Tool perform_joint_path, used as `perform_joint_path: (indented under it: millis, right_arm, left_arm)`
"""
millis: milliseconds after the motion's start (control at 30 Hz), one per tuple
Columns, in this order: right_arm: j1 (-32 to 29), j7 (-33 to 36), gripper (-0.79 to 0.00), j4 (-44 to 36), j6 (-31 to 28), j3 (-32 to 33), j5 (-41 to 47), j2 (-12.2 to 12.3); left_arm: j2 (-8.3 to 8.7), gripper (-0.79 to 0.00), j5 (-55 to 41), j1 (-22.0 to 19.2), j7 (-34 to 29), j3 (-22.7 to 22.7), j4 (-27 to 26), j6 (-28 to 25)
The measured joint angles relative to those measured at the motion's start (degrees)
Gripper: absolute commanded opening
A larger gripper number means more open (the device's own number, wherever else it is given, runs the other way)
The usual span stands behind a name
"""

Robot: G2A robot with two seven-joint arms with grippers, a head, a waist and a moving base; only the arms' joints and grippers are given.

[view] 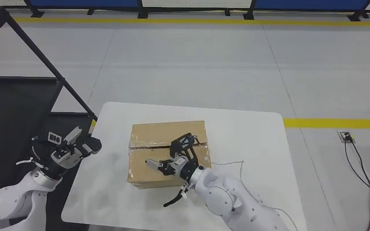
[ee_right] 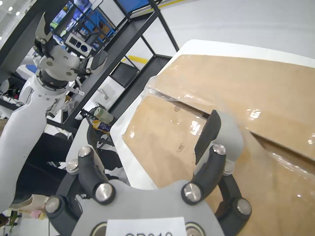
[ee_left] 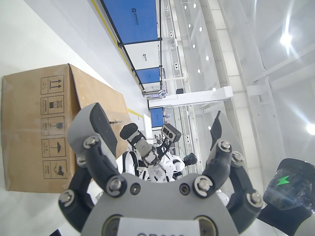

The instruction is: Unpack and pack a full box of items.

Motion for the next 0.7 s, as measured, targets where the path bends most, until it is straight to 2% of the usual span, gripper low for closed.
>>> perform_joint_path:
  millis: [267,700]
  right_arm:
    - [-2.4,2.4,0.0,-3.4,5.7,3.8,-2.1,0.2]
    - [-1.1,4.2,0.0,-0.1,6.1,8.7,5.0,-0.8]
  left_arm:
    - [0.47,0.0,-0.5,-0.4,-0.4,0.5,0.2,-0.2]
    - [1.15,0.0,-1.3,0.2,-0.2,0.7,0.9,-0.8]
